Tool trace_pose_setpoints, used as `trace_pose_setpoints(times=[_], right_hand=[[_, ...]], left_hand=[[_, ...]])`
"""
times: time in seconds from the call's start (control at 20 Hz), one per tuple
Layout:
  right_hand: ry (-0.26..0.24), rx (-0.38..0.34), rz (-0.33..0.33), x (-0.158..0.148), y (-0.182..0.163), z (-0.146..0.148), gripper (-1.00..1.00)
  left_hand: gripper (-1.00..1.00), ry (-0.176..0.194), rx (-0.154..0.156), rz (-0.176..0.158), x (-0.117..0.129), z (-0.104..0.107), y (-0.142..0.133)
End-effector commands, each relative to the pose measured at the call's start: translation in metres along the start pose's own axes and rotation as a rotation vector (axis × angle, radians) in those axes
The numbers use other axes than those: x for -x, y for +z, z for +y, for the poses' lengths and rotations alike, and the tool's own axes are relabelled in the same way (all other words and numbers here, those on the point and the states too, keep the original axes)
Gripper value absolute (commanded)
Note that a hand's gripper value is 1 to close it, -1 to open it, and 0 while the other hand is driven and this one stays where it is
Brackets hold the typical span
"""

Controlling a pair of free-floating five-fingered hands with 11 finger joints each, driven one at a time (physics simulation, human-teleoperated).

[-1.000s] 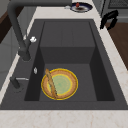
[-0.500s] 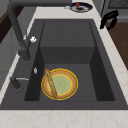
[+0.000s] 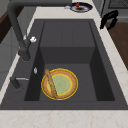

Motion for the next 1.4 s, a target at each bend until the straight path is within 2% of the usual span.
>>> trace_pose_setpoints(times=[0.0,0.45,0.6,1.35], right_hand=[[0.0,0.0,0.0,0.0,0.0,0.0,0.0],[0.0,0.0,0.0,0.0,0.0,0.0,0.0],[0.0,0.0,0.0,0.0,0.0,0.0,0.0],[0.0,0.0,0.0,0.0,0.0,0.0,0.0]], left_hand=[[1.0,0.012,0.035,-0.012,0.01,0.011,-0.019],[1.0,0.022,0.039,0.008,0.047,0.036,-0.055],[1.0,0.016,0.042,0.033,0.064,0.034,-0.07],[1.0,0.017,0.045,0.042,0.149,0.029,-0.143]])
